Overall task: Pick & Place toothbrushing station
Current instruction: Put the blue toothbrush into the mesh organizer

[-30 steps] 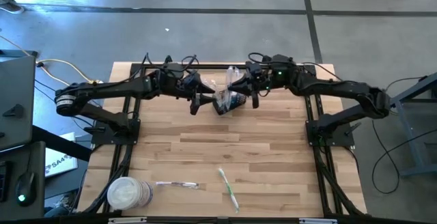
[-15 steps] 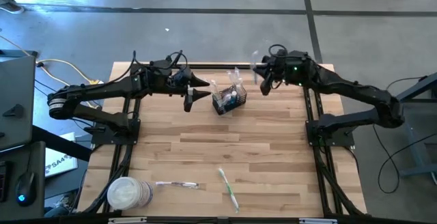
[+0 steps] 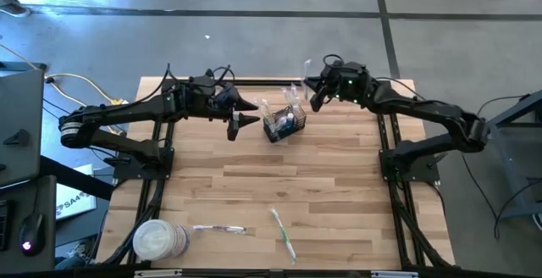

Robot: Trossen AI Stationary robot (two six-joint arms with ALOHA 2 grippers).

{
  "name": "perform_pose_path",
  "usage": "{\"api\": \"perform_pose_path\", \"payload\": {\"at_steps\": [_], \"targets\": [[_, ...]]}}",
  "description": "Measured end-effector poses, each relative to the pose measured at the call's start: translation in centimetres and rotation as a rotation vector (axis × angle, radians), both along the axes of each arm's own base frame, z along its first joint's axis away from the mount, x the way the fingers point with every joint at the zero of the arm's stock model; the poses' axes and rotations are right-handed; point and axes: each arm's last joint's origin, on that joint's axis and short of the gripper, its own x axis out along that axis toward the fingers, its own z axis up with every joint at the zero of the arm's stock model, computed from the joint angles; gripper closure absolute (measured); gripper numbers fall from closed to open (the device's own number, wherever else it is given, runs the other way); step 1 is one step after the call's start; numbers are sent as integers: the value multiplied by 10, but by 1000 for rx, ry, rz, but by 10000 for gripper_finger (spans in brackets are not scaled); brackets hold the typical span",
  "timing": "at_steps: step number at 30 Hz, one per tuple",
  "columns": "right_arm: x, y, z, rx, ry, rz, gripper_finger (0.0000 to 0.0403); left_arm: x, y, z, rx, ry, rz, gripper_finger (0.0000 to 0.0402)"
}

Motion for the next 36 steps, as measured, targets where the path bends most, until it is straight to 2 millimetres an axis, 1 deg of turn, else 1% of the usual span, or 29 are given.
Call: {"api": "perform_pose_path", "payload": {"at_steps": [6, 17, 22, 26, 32, 36], "targets": [[8, -4, -7, -5, -15, 15, 388, -1, 0, -3, -9, 32, 0, 209], [26, -12, -26, 34, -26, 48, 388, -1, 0, -3, -8, 36, -1, 209], [29, -13, -31, 69, -30, 60, 388, -1, 0, -5, -12, 53, -1, 209], [33, -9, -34, 81, -24, 72, 388, -2, 0, -6, -16, 65, 0, 209], [35, -6, -35, 88, -17, 50, 388, -2, -1, -8, -16, 79, -1, 209], [34, -6, -38, 98, 10, 38, 388, -2, -1, -8, 14, 82, -9, 209]]}}
